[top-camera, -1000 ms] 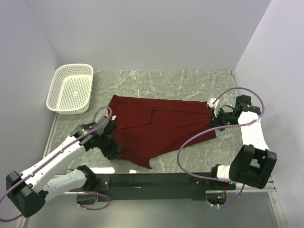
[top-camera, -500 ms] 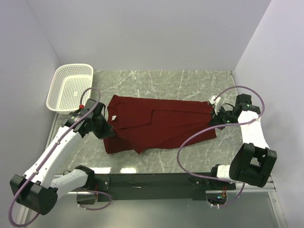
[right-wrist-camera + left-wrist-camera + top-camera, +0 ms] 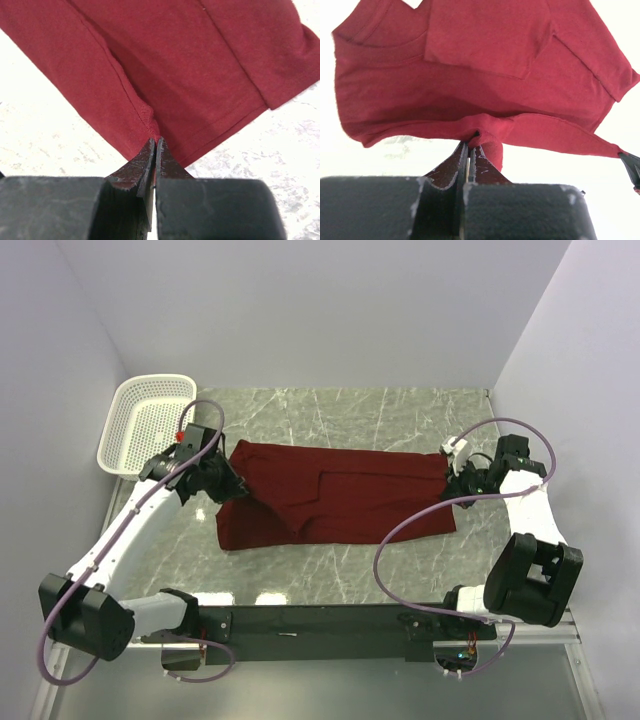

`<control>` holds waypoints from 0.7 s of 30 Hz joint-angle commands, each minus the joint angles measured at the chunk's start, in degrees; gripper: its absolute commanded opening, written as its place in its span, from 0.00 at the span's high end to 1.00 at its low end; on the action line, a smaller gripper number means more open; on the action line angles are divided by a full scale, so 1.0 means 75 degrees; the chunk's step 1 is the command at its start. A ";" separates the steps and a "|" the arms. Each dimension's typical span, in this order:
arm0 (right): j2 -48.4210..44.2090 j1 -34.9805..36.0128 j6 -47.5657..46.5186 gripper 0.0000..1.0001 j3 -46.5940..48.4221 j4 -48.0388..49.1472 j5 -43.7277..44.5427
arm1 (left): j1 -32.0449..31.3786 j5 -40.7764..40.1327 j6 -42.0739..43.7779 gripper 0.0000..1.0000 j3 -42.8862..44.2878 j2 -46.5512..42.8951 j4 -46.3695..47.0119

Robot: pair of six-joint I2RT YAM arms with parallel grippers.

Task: Fold and stack the t-shirts
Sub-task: Fold the tshirt

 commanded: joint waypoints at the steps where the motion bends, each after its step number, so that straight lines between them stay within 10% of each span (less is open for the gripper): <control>1: 0.0041 -0.0055 0.0283 1.00 0.0194 0.0376 0.0018 | 0.0026 0.0211 0.0384 1.00 0.0430 0.0105 0.0523; 21: -0.0064 -0.0067 0.0705 1.00 0.0089 0.0810 0.0135 | 0.0319 0.0258 0.0478 1.00 0.0582 0.0503 0.0722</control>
